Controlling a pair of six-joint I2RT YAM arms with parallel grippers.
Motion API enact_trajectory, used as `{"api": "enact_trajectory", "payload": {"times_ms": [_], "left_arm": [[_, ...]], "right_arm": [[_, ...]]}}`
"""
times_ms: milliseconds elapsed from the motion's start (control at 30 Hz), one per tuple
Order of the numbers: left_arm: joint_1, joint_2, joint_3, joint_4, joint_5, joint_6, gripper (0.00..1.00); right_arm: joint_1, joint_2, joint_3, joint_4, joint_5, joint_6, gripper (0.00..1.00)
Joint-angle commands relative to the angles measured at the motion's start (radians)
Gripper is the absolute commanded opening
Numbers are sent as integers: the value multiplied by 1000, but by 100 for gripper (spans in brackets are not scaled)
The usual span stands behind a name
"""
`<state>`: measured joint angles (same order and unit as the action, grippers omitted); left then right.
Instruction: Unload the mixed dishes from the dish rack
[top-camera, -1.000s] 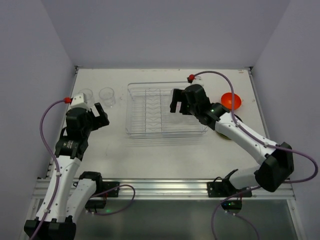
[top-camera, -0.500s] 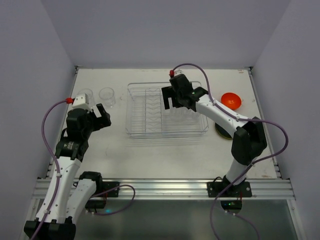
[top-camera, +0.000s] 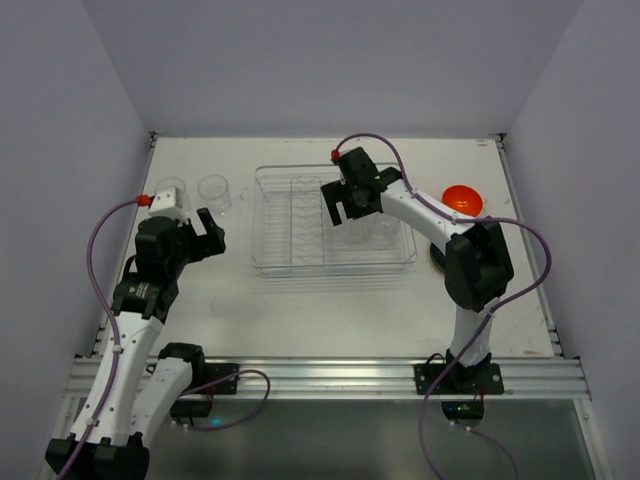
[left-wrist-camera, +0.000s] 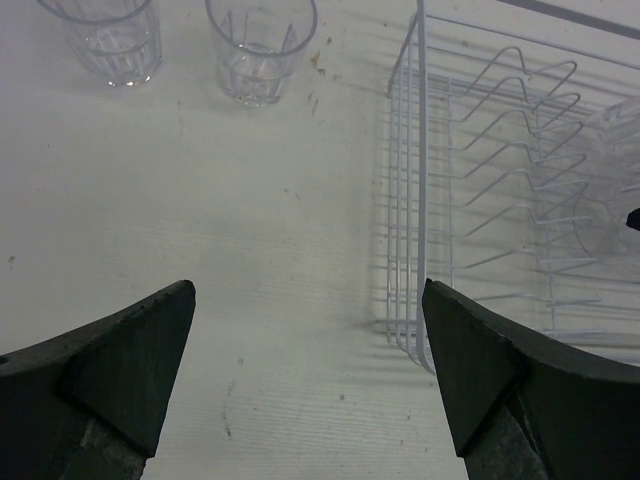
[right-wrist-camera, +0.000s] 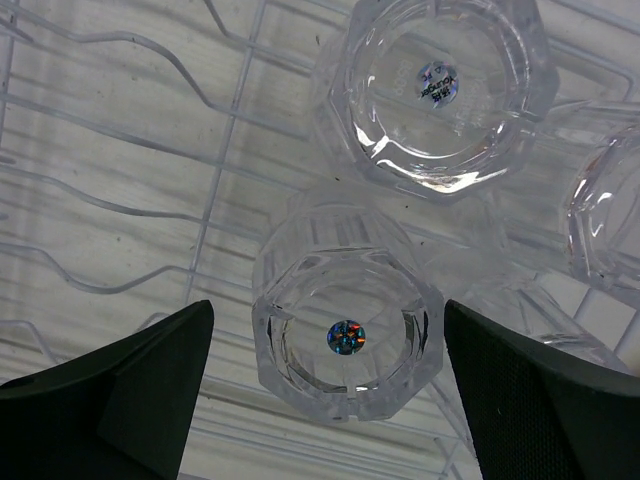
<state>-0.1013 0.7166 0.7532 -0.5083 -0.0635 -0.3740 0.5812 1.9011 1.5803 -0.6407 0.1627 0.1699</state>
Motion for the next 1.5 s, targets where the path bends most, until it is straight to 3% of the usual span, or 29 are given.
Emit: {"api": "enact_trajectory", "payload": {"times_ms": [0, 267, 400, 533, 833, 933, 1033, 1067, 1133, 1167, 1200, 1233, 1267, 1300, 1400, 1467], "left_arm": [[-8, 0, -8, 54, 11, 26, 100], [-11, -9, -11, 59, 31, 32, 100], [-12, -14, -12, 62, 36, 33, 100], [-12, -9, -12, 62, 44, 35, 100], [-14, -9, -11, 68, 56, 40, 100], [-14, -12, -8, 83, 122, 46, 100], [-14, -17, -5, 116, 273, 23, 100], [-14, -22, -8, 152, 388, -2, 100], [-14, -31, -49, 245, 561, -101, 100], [-15, -43, -75, 402, 729, -161, 100], [-21, -48, -106, 515, 799, -231, 100], [-52, -54, -142, 662, 853, -397, 100], [-75, -58, -200, 888, 885, -472, 100], [-113, -54, -213, 957, 869, -518, 100], [-343, 9, -183, 1059, 771, -553, 100], [-423, 81, -160, 1111, 722, -552, 100]], "right_arm": [[-3, 10, 46, -28, -35, -32, 96], [-4, 56, 55, -54, -46, -37, 80], [-3, 53, 60, -54, -52, -27, 54], [0, 23, 53, -62, -52, -9, 38], [2, -187, -42, -25, -107, 42, 22], [2, -281, -89, 1, -156, 56, 15], [0, -384, -140, 30, -209, 82, 6], [-1, -411, -166, 39, -227, 88, 0], [-1, -503, -198, 79, -299, 112, 0], [-1, -539, -216, 99, -334, 121, 0], [-1, -577, -267, 158, -421, 149, 0], [-1, -658, -298, 200, -467, 167, 0], [-1, -700, -362, 240, -512, 187, 0], [-1, -741, -396, 338, -549, 236, 0], [-1, -891, -531, 550, -675, 333, 0], [-1, -973, -618, 648, -718, 370, 0]]}}
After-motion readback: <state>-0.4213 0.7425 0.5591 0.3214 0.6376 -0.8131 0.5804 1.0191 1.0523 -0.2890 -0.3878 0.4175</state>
